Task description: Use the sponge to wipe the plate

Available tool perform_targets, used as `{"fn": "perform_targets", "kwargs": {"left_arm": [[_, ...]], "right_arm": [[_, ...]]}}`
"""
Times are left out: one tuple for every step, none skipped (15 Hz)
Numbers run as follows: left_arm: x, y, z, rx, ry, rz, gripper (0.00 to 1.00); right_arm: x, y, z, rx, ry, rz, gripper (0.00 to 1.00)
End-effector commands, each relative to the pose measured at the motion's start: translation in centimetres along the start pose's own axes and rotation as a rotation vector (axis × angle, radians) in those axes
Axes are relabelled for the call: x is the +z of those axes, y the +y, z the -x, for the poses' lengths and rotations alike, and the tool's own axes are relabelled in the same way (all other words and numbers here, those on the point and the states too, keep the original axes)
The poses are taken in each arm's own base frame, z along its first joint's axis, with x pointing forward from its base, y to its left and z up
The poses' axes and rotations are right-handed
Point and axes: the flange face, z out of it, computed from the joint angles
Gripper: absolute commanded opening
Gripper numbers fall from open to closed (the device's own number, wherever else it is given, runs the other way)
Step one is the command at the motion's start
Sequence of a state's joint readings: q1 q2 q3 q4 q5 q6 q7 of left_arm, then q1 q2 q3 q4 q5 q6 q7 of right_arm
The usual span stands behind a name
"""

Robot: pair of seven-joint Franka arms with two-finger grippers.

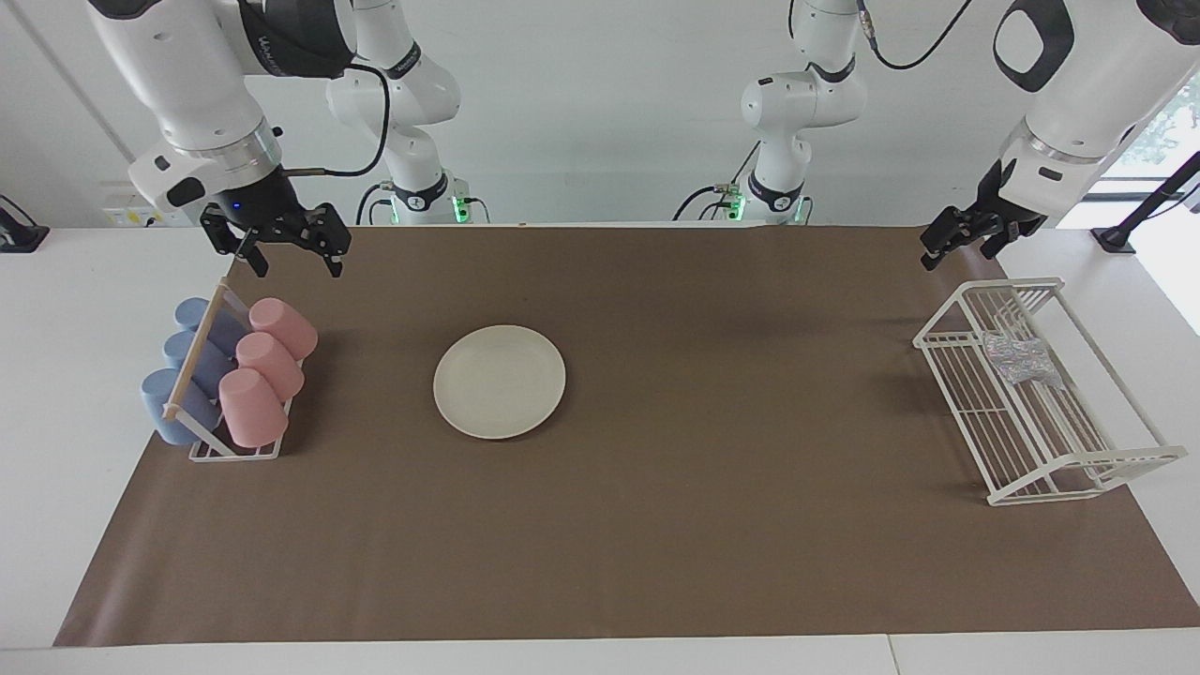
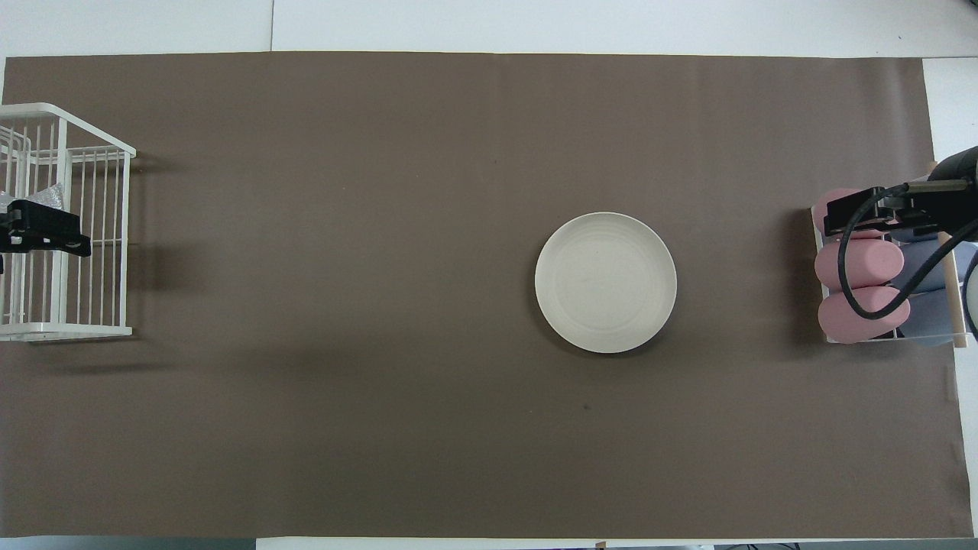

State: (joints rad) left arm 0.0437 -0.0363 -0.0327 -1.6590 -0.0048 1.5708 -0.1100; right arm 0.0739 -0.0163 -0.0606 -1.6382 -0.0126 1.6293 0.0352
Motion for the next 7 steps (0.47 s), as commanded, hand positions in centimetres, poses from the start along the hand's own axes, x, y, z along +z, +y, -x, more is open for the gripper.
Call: {"fn": "perform_targets", "kwargs": {"left_arm": [[-0.18,0.02,0.57,0.007,-0.005,-0.01,1.0],[-0.2,0.03,0.56,0.007,-0.004,-0.01,1.0],[-0.22,-0.05,0.47,0.004,-0.001,-0.01,1.0],[-0.23,0.04,0.46,0.001,0.001,-0.01,1.0],[-0.16,-0.05,0.45,-0.002,-0.001,-0.01,1.0],[-0.21,-0.05,0.53,-0.002,-0.002,-0.01,1.0],[-0.22,0.03,0.52,-0.002,-0.001,-0.01,1.0]], "right_arm": [[-0.45,-0.33,0.41,-0.007,-0.005,0.009,1.0],[-0.45,-0.24,0.4,-0.007,-0.005,0.009,1.0],[-0.45,-0.08,0.4,-0.004,-0.006,0.009,1.0],[-0.44,0.01,0.41,-0.002,-0.007,0.009,1.0],[-0.44,0.09,0.34,-0.001,-0.006,0.009,1.0],[-0.36,0.2,0.35,-0.001,-0.007,0.012,1.0],[-0.45,0.23,0.39,-0.001,-0.005,0.013,1.0]]}}
